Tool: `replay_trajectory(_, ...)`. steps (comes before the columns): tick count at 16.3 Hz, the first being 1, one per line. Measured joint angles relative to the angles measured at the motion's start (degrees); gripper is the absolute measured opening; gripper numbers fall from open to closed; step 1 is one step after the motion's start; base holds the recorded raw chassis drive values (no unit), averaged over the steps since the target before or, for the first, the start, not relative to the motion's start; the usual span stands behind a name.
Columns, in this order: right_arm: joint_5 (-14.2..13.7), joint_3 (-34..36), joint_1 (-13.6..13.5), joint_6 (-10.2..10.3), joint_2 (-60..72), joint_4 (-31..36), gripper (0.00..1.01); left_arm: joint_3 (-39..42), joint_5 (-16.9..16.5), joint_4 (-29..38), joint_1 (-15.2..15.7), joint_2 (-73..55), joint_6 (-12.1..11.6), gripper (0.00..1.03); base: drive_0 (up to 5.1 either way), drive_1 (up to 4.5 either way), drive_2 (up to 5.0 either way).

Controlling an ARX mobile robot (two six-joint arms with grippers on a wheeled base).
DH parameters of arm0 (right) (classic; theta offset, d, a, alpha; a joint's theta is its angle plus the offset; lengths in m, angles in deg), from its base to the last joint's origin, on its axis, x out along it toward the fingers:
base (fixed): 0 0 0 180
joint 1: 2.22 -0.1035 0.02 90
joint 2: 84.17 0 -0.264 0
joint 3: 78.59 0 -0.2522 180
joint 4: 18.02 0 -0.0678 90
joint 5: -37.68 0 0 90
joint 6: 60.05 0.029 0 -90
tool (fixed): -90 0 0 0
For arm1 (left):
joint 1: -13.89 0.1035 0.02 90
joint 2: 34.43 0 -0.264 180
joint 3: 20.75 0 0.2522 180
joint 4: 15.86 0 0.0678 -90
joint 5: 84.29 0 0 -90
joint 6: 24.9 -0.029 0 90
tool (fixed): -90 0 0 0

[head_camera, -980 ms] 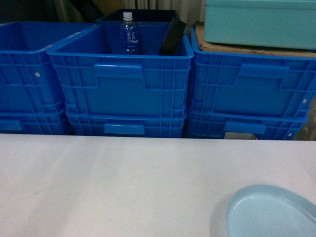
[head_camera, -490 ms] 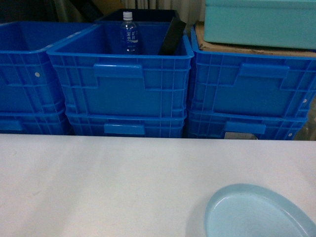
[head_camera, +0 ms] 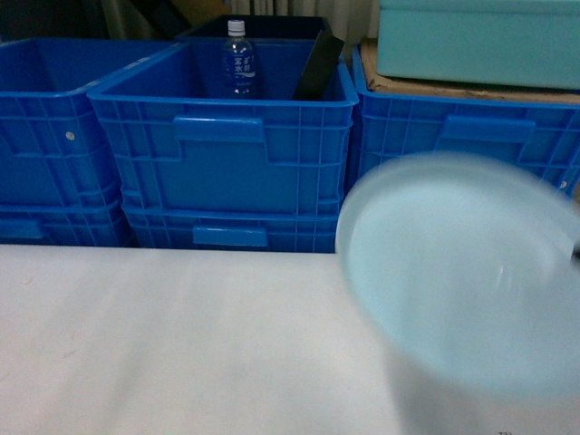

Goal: Place blue tray on left shelf second layer neatly

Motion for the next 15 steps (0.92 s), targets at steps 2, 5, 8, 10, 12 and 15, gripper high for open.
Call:
replay_trajectory(2, -6.1, -4.4, -0.3, -5.8, -8.8, 1.3, 0.02, 0.0, 0.0, 0.0, 0.0, 0.0, 0.0, 0.98, 0.0, 0.0, 0.0)
replay_trajectory(5, -15.5, 3.7, -0.6, -16.3, -18.7, 9.0, 0.02, 0.0, 0.0, 0.0, 0.0, 0.0, 0.0, 0.98, 0.0, 0.0, 0.0)
replay_trajectory(8, -18.1, 9.4, -0.5, -18.8, -25.5, 13.0, 0.02, 0.0, 0.0, 0.0, 0.0, 0.0, 0.0, 0.98, 0.0, 0.0, 0.0)
replay_trajectory(10, -16.7, 10.5, 0.9, -18.8, -22.8, 13.3, 0.02, 0.0, 0.0, 0.0, 0.0, 0.0, 0.0, 0.98, 0.0, 0.0, 0.0)
replay_trajectory(12, -15.5, 11.0, 2.6, -18.5, -22.7, 12.9, 0.02, 0.0, 0.0, 0.0, 0.0, 0.0, 0.0, 0.98, 0.0, 0.0, 0.0)
replay_trajectory(15, -13.8, 11.3, 4.8, -17.1, -26.0, 12.4, 0.02, 0.0, 0.0, 0.0, 0.0, 0.0, 0.0, 0.98, 0.0, 0.0, 0.0)
